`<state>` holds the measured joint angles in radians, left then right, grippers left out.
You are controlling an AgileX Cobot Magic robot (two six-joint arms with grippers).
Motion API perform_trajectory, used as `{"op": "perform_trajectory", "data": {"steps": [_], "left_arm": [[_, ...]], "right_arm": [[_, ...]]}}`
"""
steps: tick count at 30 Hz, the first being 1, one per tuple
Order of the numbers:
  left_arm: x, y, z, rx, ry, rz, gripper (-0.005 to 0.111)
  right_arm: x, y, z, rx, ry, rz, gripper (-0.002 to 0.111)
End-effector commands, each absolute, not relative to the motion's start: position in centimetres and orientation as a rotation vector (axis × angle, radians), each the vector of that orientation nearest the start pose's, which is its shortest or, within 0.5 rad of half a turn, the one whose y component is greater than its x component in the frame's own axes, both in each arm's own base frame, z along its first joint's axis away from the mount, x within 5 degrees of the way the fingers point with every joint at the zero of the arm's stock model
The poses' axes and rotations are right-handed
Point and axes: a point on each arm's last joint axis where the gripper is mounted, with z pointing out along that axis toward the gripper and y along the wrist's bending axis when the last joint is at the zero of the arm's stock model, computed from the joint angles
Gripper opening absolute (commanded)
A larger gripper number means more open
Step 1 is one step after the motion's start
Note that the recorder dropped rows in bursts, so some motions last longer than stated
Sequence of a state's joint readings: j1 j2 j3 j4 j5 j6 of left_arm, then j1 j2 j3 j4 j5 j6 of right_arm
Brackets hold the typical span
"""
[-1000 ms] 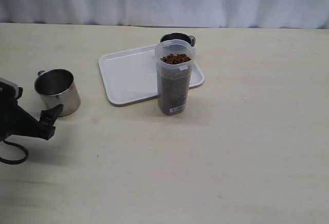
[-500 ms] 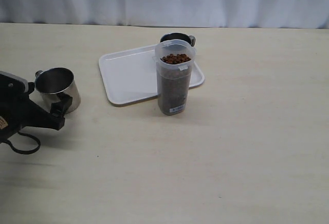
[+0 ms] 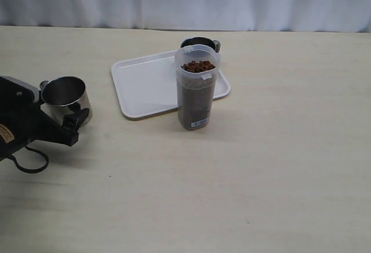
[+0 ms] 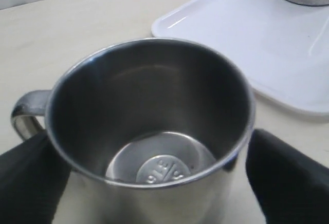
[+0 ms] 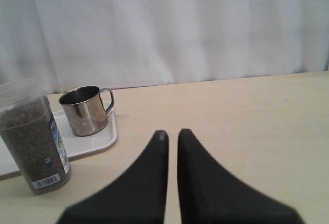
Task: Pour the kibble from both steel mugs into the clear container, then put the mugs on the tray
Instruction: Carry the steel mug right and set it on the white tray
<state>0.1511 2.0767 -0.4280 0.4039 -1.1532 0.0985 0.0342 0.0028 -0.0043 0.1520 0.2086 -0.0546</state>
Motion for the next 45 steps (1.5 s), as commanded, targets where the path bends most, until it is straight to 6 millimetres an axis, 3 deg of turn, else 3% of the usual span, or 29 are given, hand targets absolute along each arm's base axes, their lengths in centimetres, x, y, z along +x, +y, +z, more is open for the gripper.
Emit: {"op": "perform_trajectory", "data": {"steps": [1,5,17,23,30,35,45], "left_arm": [[27.6,1.3,6.4,0.289,1.953,-0.072,0.037],[27.6,1.3,6.5,0.295,1.943,-0.070,0.000],[28.4,0.2,10.5,0.393,1.786,-0.161,0.000],[32.7,-0.3,12.2,0.430,1.811,-0.336,0.000],[38.0,-5.7,14.5,0.561,1.825,-0.299,0.000],[40.3,-7.0,11.5,0.532,1.860,-0.366,0.000],[41.6,-7.6,7.5,0.540,1.868,-0.423,0.000]], "right_arm": [[5.6,0.5,19.4,0.028,1.691,0.129,0.005],[5.6,0.5,19.4,0.028,1.691,0.129,0.005],[5.6,0.5,19.4,0.028,1.691,0.129,0.005],[5.6,0.5,19.4,0.028,1.691,0.129,0.005],[5.6,0.5,19.4,0.028,1.691,0.129,0.005],[5.6,0.5,19.4,0.028,1.691,0.129,0.005],[5.6,0.5,19.4,0.028,1.691,0.129,0.005]]}}
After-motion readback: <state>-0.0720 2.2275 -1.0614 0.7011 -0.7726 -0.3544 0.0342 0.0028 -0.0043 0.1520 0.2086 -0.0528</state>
